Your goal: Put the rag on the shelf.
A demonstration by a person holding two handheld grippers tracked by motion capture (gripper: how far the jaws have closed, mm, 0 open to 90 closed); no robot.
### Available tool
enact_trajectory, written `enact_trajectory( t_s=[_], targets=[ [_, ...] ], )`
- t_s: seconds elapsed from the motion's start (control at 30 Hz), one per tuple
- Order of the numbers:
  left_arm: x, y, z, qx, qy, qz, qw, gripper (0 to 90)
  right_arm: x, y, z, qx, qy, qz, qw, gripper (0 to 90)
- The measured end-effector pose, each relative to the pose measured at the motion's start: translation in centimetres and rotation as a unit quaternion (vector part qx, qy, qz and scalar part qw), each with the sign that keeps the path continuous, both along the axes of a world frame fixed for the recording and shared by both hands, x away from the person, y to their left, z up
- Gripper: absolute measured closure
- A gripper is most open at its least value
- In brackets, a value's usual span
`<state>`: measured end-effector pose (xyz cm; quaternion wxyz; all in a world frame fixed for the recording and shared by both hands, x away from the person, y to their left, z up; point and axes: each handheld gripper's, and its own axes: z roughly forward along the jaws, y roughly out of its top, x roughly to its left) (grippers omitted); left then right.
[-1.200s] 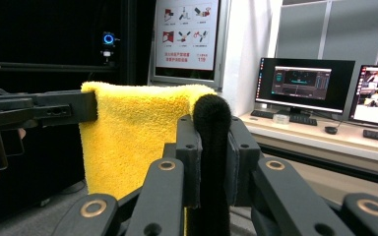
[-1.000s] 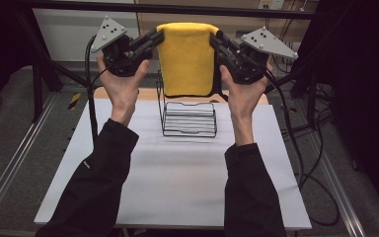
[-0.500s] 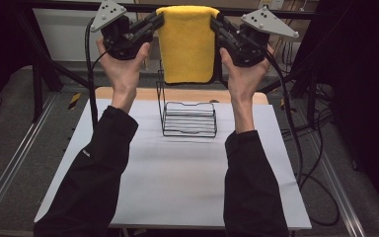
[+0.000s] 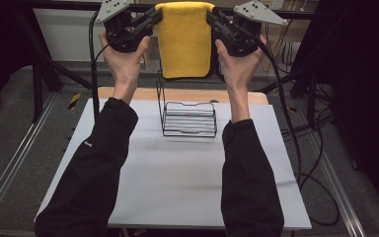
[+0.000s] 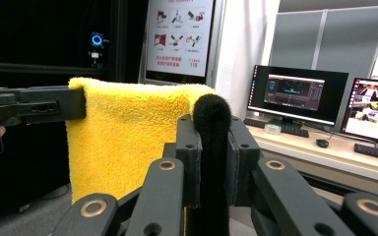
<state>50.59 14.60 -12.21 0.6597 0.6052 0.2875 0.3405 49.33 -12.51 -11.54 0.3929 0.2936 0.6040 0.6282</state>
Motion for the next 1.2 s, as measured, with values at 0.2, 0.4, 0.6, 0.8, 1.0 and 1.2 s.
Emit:
enact_trajectory(
  t_s=[0.2,0.4,0.6,0.8,1.0,1.2],
  targets=[
    [0.7,0.8,-0.7,0.010,0.002,0.009,0.9999,83.7,1.1,0.6,-0.7,-0.015,0.000,0.007,0.9999,79.7],
    [0.9,1.5,-1.9,0.024,0.008,0.019,0.9995,83.7,1.9,1.4,-1.8,-0.023,0.007,0.014,0.9996,79.7],
    [1.1,1.7,-3.2,0.039,0.018,0.016,0.9990,83.7,2.1,1.6,-3.5,-0.028,0.022,0.017,0.9992,79.7],
    [1.2,0.8,-4.9,0.053,0.026,0.000,0.9982,83.7,1.7,0.6,-5.1,-0.031,0.036,0.011,0.9988,79.6],
    [1.1,-0.3,-6.6,0.065,0.042,-0.018,0.9968,83.7,1.3,-0.7,-7.0,-0.031,0.054,0.004,0.9981,79.6],
    [1.0,-0.8,-7.4,0.072,0.053,-0.027,0.9957,83.7,0.9,-1.4,-8.5,-0.026,0.066,0.005,0.9975,79.5]
  ],
)
